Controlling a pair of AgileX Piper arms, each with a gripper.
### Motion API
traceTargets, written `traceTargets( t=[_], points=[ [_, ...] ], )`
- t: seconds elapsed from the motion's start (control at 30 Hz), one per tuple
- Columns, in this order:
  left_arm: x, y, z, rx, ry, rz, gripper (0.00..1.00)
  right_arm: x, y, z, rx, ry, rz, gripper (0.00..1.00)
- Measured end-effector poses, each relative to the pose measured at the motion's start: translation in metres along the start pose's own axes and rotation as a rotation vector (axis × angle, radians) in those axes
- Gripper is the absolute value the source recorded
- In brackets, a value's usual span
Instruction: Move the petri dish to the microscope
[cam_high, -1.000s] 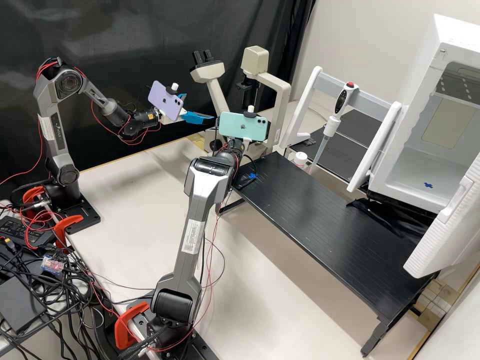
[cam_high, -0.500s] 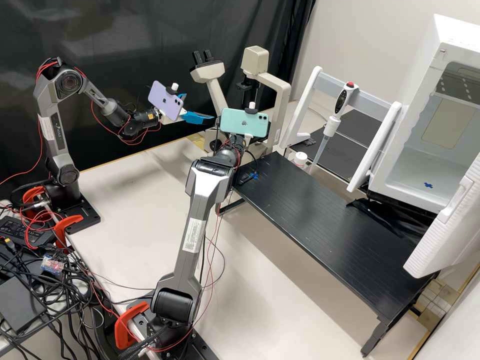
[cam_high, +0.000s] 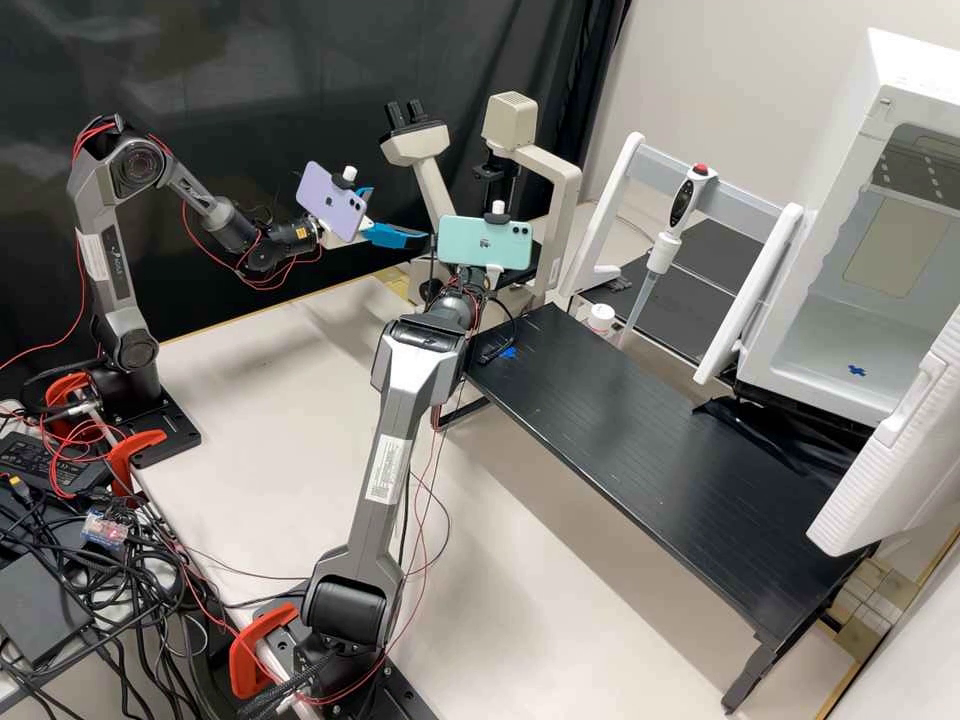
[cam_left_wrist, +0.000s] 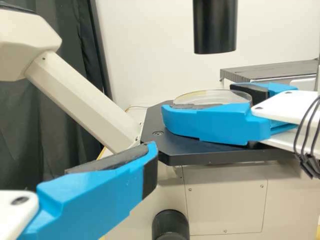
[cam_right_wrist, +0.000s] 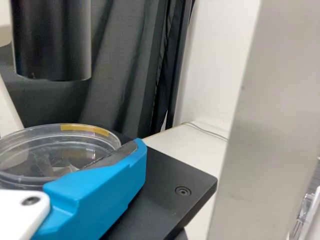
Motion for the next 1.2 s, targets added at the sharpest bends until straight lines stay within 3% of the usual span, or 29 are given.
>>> traceTargets(
  t=[0.53,0.83,1.07,1.2],
  points=[
    [0.000,0.000,0.000,0.000,0.000,0.000,1.00,-0.011,-0.009,0.006,0.007,0.035,0.025,1.00],
    [0.000,0.000,0.000,0.000,0.000,0.000,1.00,-0.061,-0.016,0.010,0.008,0.057,0.028,1.00],
    [0.000,0.000,0.000,0.000,0.000,0.000,1.00,-0.111,-0.013,0.005,-0.012,0.104,0.056,1.00],
    [0.000,0.000,0.000,0.000,0.000,0.000,1.00,-0.141,-0.004,0.008,-0.009,0.128,0.109,1.00]
  ],
)
